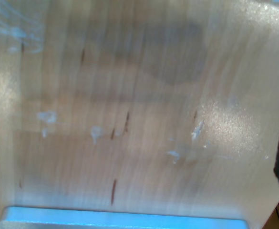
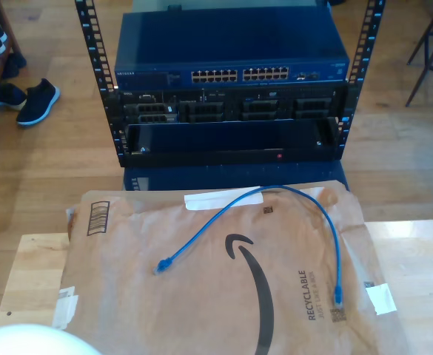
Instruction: Grab the cable and plug it in
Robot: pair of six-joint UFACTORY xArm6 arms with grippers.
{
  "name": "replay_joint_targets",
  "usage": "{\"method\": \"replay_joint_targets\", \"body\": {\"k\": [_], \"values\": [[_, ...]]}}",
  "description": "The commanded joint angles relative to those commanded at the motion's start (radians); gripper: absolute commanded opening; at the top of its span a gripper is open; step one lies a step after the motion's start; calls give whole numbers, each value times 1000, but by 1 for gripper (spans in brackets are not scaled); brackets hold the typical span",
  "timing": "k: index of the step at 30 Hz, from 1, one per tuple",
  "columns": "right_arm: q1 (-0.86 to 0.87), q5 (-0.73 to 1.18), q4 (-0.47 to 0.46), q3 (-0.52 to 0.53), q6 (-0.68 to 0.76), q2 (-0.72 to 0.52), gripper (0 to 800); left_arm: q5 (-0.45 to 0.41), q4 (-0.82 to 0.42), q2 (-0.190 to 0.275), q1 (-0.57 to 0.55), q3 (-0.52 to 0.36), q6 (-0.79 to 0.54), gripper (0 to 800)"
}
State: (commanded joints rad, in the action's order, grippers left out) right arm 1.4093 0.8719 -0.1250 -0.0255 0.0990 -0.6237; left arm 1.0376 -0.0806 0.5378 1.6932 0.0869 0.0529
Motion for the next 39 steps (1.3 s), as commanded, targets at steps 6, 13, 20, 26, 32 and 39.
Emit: {"method": "replay_joint_targets", "body": {"k": [6, 13, 20, 26, 32, 39], "values": [[0, 0, 0, 0, 0, 0, 798, 0, 0, 0, 0, 0, 0, 800], [0, 0, 0, 0, 0, 0, 798, 0, 0, 0, 0, 0, 0, 800], [0, 0, 0, 0, 0, 0, 798, 0, 0, 0, 0, 0, 0, 800], [0, 0, 0, 0, 0, 0, 798, 0, 0, 0, 0, 0, 0, 800], [0, 0, 0, 0, 0, 0, 798, 0, 0, 0, 0, 0, 0, 800], [0, 0, 23, 2, 3, -2, 798, 0, 0, 0, 0, 0, 0, 800]]}}
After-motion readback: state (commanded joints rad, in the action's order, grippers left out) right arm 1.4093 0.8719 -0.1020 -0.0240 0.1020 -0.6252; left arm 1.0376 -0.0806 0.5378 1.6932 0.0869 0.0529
